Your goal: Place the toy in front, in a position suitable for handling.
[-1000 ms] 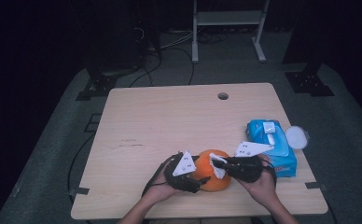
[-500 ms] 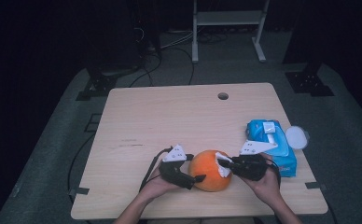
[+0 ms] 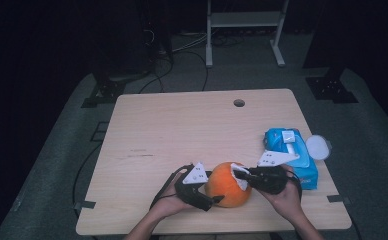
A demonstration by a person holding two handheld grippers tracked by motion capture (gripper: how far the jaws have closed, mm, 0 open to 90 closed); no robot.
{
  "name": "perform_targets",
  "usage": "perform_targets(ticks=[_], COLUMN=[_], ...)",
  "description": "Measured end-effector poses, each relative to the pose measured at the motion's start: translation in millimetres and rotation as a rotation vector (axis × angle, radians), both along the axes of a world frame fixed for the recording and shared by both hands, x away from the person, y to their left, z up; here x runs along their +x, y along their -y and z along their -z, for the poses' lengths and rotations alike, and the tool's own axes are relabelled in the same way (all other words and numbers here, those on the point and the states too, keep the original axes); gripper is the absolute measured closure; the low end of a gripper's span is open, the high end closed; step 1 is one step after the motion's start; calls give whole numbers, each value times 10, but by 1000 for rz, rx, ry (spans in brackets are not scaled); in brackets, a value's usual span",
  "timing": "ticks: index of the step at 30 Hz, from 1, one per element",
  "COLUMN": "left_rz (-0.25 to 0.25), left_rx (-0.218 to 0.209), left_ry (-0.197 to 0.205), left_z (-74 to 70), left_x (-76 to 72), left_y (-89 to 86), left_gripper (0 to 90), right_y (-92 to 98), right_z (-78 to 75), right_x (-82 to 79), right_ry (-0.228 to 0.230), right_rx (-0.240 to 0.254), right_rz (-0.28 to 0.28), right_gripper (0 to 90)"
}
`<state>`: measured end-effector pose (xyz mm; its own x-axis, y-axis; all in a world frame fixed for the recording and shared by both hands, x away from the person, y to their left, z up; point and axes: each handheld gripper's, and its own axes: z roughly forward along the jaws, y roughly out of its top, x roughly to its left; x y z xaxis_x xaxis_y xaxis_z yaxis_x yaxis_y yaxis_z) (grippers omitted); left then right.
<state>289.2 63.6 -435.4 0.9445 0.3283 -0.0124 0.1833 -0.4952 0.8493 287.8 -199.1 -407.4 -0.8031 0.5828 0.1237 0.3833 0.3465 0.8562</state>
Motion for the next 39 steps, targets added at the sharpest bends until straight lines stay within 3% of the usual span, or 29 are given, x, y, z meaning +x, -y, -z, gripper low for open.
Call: perform_targets(ticks=[3, 5, 9, 12, 16, 21, 25, 26, 29, 31, 33, 35, 37, 39], left_rz=[-62, -83, -106, -112, -96, -74, -112, -116, -97, -95, -112, -120, -108, -99], left_rx=[-71, -70, -51, -27, 2, -53, -108, -114, -137, -127, -127, -108, -84, -47], left_ry=[-56, -70, -39, -7, 34, 22, -37, -71, -141, -106, -25, 82, 131, 160], left_z=[27, 43, 22, 3, -23, -23, 7, 29, 90, 64, 0, -84, -143, -140], left_x=[57, 75, 38, -30, -88, -64, 38, 72, 127, 96, 36, -44, -87, -114], left_y=[5, 22, 38, 102, 156, 127, 117, 130, 156, 147, 151, 178, 190, 191], left_gripper=[142, 145, 246, 257, 257, 234, 85, 45, 71, 195, 280, 312, 319, 321], right_y=[63, 62, -29, -153, -230, -31, 81, 83, 52, 28, 0, -57, -113, -156], right_z=[17, 20, -28, -78, -98, -102, -59, -57, -50, -63, -98, -178, -246, -261], right_x=[-11, -18, -46, -115, -166, -74, -21, -16, -6, -10, -40, -119, -178, -198], right_ry=[-6, -6, 5, 15, 34, 20, -19, -27, -22, -10, 8, 62, 84, 103], right_rx=[1, -2, 16, 52, 38, 46, 57, 60, 45, 35, 33, 27, 38, 11], right_rz=[8, 12, -1, -59, -86, -29, -26, -37, -47, -35, -32, -42, -72, -76], right_gripper=[828, 829, 827, 823, 825, 825, 825, 825, 826, 828, 830, 830, 830, 829])
